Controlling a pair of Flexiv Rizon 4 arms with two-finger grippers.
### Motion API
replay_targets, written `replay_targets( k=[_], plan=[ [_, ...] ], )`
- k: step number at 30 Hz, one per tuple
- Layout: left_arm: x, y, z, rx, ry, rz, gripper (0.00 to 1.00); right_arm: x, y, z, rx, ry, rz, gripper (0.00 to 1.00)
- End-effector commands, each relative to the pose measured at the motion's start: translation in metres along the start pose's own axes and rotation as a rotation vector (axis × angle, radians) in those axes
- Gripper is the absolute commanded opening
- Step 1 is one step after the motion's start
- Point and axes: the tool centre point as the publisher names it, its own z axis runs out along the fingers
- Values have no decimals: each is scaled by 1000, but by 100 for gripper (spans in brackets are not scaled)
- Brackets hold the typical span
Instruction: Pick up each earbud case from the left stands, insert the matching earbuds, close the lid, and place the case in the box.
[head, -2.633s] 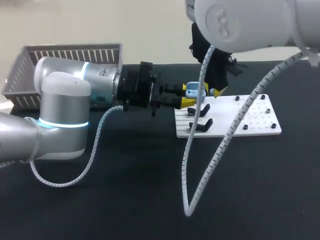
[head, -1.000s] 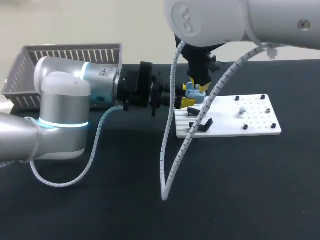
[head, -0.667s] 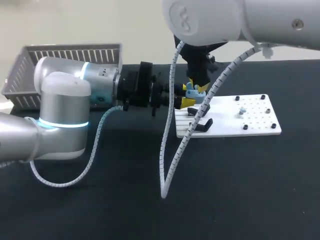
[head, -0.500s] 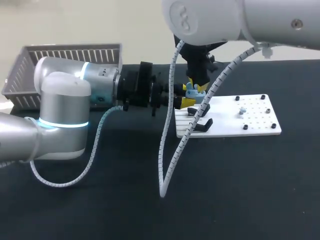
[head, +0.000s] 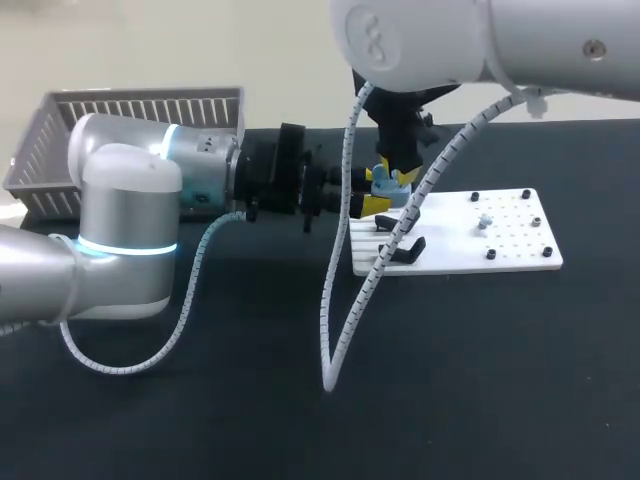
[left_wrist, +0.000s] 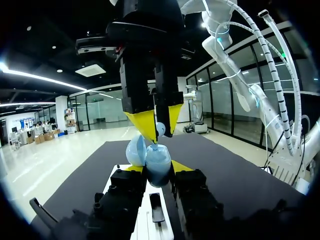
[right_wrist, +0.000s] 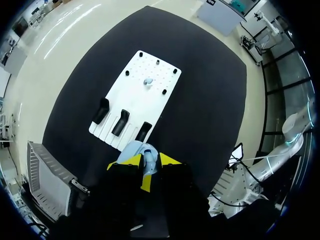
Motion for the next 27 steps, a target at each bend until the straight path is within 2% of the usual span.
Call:
replay_targets(
  k=[1, 14, 15, 16, 17, 18, 22, 27],
  plan=[
    [1, -1, 0, -4, -3, 3, 0, -1, 1, 1, -1, 1, 3, 0],
    [1, -1, 0, -4, -3, 3, 0, -2, 4, 8, 4, 30, 5, 0],
    [1, -1, 0, -4, -3, 3, 0, -2, 4, 8, 3, 38, 5, 32],
    [1, -1, 0, -4, -3, 3, 0, -2, 4, 8, 3, 39, 5, 54],
    [1, -1, 0, -4, -3, 3, 0, -2, 4, 8, 1, 40, 4, 87],
    [1, -1, 0, -4, -3, 3, 0, -2, 3, 8, -5, 47, 0, 100],
    [1, -1, 0, -4, -3, 3, 0, -2, -9, 1, -52, 64, -13, 100],
    [1, -1, 0, -4, -3, 3, 0, 4, -37, -5, -142, 67, -140, 100]
  ],
)
